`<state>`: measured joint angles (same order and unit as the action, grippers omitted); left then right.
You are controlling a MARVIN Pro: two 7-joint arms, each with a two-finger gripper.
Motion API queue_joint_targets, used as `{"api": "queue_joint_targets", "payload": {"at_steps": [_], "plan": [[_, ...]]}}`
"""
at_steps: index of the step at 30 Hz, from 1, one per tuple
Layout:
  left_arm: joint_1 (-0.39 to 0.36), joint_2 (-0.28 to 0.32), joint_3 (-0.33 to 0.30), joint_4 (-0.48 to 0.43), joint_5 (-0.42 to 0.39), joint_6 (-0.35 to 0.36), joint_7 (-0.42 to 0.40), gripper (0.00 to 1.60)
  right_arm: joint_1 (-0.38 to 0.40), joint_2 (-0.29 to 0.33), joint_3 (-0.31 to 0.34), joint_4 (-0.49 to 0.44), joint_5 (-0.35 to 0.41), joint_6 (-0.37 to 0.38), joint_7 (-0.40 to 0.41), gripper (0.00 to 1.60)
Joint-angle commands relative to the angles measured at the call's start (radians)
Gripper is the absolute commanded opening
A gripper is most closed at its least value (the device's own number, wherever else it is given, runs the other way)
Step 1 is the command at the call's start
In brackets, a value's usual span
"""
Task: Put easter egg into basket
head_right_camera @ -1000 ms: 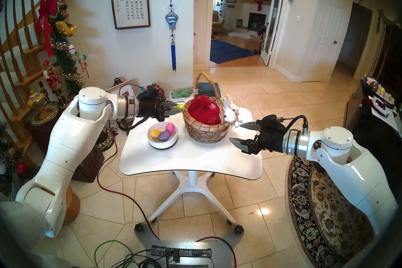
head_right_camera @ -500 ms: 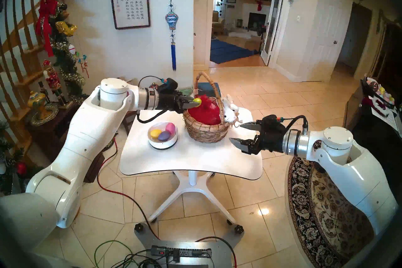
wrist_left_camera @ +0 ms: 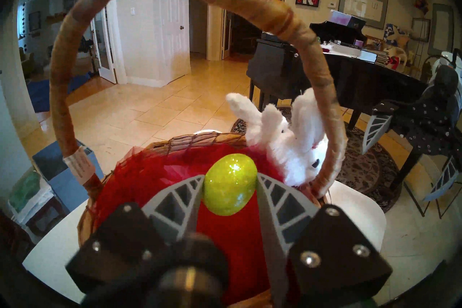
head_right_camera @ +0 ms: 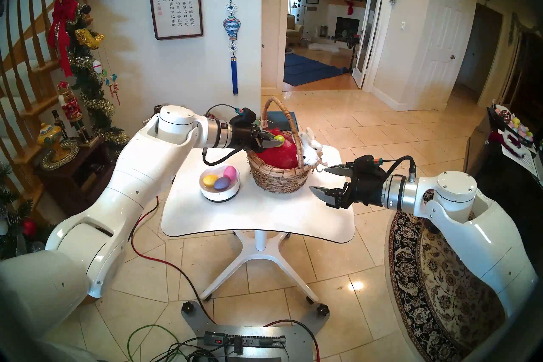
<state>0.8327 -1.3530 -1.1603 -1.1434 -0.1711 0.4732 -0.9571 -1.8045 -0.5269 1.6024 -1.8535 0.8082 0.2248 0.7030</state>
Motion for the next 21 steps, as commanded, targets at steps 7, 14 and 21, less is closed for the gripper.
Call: {"api": "queue_joint_targets", "payload": {"at_steps": [7,14,21], "plan": [[-0.057,-0.010,-0.008,0.053,-0.007,-0.045,-0.009,1.60,0.002,0.002,0.009,-0.001,0.002,-0.002,-0.001,1.60],[-0.031,0.031,-0.052,-0.001,-0.033,-0.046,-0.033,1.60,0.002,0.002,0.008,-0.001,0.001,-0.002,-0.001,1.60],[0.027,0.122,-0.111,-0.086,-0.063,-0.038,-0.086,1.60,0.003,0.002,0.008,-0.001,0.001,-0.002,-0.001,1.60]]}}
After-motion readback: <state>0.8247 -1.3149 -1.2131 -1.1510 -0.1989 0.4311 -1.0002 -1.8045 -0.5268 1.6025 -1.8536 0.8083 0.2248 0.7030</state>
